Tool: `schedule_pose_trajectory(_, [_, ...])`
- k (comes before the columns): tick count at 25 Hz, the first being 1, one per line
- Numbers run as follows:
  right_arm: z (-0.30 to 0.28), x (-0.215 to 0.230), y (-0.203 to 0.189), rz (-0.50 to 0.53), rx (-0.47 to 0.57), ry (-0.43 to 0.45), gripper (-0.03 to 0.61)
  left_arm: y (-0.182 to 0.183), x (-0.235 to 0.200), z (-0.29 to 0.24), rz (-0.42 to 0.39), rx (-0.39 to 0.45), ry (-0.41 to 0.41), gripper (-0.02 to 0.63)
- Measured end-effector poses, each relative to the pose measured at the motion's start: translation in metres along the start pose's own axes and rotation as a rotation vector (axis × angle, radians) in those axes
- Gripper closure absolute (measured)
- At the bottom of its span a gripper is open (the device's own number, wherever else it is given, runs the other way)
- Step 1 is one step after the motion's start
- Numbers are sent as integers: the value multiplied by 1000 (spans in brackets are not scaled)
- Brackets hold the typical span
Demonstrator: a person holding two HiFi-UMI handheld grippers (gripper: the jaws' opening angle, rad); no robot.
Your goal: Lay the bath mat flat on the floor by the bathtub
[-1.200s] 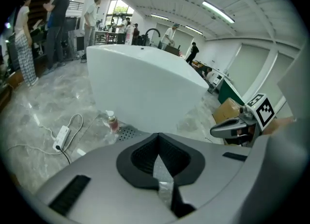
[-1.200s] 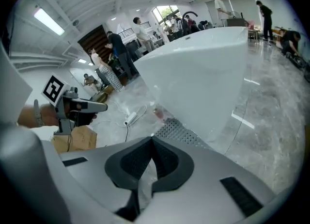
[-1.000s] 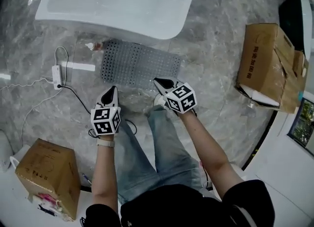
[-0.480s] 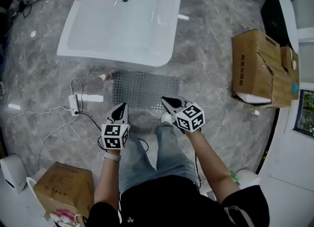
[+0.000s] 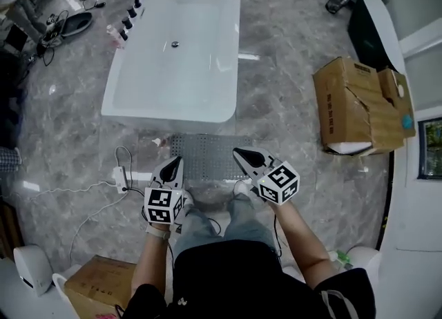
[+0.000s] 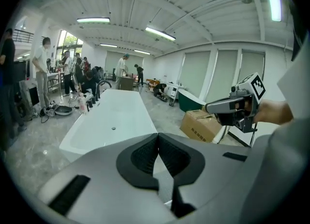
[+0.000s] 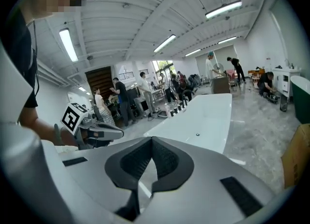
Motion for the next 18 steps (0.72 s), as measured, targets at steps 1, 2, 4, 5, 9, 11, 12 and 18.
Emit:
schedule_pose_trajectory(1, [8, -6, 12, 13, 19, -2, 554, 11, 3, 7, -8, 22, -3, 595])
schedule_pose_trajectory(2, [15, -12, 23, 26, 39, -3, 554, 22, 5, 14, -12, 46, -5, 595])
schedule_pose_trajectory(4, [29, -22, 43, 49, 77, -3, 554, 46, 10, 27, -21, 100, -10, 595])
schedule_pose_trajectory(5, [36, -26, 52, 60, 95, -3, 554, 57, 13, 34, -29, 127, -12, 595])
schedule_pose_trajectory(9, [64, -37, 78, 98, 149, -10, 554, 95, 30, 58, -69, 215, -31, 595])
schedule_pose_trajectory(11, [77, -43, 89, 126, 174, -15, 554, 110, 37, 70, -70, 256, -51, 595])
schedule_pose_trajectory(12, [82, -45, 94, 135, 190, -18, 554, 117, 41, 75, -70, 277, -60, 595])
schedule_pose_trajectory(18, [107, -62, 119, 153, 295, -40, 554, 142, 61, 105, -130, 358, -78, 595])
Point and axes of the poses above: the fingertips, and each gripper's own axes: z backward along the fingers, x to its right, y out of its top, the point moved 9 cm from there along z, backward along the fingers, and after that the axes turned 1 degree about z, right-handed, at the moved point
